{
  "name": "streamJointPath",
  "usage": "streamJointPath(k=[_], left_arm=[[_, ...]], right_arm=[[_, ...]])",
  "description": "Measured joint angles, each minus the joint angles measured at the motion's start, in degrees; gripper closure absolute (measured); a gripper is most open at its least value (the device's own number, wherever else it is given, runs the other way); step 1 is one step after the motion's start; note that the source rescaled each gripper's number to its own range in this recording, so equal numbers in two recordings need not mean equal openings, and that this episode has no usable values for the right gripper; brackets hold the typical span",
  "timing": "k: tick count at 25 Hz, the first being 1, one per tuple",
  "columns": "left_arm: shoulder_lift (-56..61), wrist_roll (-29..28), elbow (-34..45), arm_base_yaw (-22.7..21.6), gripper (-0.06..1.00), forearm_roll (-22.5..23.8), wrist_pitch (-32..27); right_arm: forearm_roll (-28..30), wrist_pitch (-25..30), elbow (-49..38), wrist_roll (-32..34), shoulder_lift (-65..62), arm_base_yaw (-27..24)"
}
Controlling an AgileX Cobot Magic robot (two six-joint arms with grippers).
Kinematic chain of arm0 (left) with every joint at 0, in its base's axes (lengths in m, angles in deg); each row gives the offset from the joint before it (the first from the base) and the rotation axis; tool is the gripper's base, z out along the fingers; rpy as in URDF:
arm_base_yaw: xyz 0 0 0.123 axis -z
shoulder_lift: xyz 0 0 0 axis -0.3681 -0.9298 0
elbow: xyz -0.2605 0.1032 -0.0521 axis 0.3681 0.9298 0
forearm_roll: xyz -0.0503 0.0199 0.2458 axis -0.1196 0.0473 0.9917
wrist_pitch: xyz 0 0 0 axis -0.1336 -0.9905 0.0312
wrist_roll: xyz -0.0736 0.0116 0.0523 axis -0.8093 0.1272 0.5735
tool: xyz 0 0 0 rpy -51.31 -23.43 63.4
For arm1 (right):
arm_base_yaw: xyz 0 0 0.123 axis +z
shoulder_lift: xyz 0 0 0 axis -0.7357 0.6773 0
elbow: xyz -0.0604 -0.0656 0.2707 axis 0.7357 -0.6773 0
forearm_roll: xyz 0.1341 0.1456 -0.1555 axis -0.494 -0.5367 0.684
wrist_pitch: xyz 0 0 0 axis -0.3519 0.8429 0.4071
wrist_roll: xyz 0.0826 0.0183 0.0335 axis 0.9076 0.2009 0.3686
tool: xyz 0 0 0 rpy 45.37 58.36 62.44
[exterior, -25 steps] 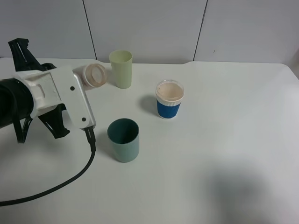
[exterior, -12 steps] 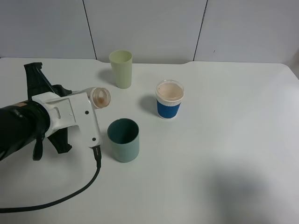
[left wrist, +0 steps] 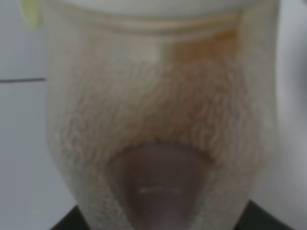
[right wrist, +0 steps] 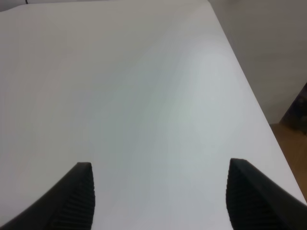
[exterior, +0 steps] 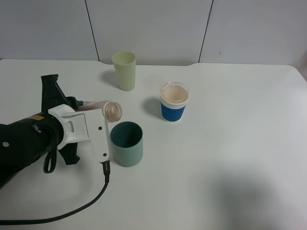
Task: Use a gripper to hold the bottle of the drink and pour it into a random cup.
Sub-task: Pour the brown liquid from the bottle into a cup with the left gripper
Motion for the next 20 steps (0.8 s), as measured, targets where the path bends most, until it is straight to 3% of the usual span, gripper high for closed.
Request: streamJointPath(k=[15, 20], left_arm=[[-0.11, -0.43, -0.12, 0.53, 0.94, 0.51, 2.15], [-2.79, -0.29, -3.66, 0.53, 0.94, -2.30, 3.69]], right_arm=[[0.00, 0.00, 0.00, 0.00, 0.00, 0.00], [0.00, 0.00, 0.00, 0.00, 0.00, 0.00]])
